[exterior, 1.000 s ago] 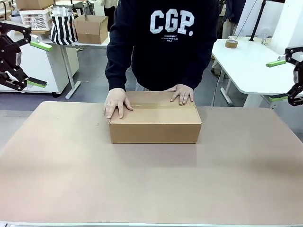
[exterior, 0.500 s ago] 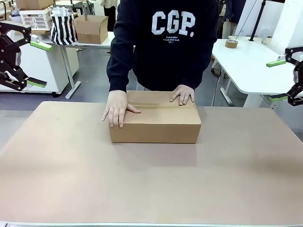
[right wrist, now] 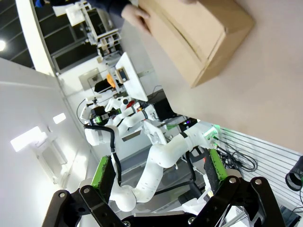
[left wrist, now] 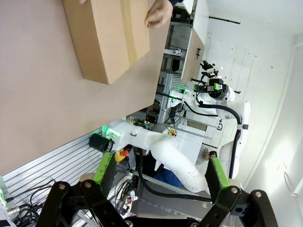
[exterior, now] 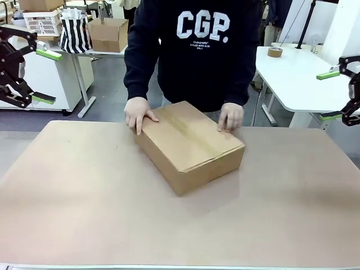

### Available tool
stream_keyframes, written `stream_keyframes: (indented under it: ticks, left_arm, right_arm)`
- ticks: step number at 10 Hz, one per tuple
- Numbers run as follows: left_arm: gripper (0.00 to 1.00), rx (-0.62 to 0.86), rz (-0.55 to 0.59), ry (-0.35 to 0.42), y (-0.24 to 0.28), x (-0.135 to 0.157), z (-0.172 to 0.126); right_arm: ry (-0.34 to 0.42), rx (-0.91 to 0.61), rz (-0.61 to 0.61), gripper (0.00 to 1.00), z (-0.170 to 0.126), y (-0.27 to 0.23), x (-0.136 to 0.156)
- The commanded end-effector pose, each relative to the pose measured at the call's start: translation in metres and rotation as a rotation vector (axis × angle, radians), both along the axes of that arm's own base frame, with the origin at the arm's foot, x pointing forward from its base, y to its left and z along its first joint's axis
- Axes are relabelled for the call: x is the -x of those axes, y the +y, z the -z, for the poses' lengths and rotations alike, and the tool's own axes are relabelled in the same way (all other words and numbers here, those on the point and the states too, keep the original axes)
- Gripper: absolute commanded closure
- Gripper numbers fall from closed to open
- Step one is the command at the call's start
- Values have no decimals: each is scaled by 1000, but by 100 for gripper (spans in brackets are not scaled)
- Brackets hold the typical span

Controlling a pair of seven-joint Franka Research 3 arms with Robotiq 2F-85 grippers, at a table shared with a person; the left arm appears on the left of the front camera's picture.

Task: Pack the gift set into the box.
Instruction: Press and hold the closed box until the human finishes sealing it.

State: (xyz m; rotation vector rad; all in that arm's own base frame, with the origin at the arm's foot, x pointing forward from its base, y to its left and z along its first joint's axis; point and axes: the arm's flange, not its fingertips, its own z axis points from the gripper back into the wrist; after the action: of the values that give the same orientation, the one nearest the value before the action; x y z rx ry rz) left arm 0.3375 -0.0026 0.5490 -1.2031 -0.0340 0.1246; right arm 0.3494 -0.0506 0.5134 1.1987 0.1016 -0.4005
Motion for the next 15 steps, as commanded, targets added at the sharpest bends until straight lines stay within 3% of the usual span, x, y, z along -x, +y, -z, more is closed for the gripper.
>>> stream_keyframes:
  ticks: [1,15]
  left_arm:
    - [0,15,1,2,0,-1,-4]
    - [0,15,1,2,0,-1,-4]
  right_arm:
    - [3,2,-9,0,-3,-2,0]
    - [3,2,-9,0,-3,-2,0]
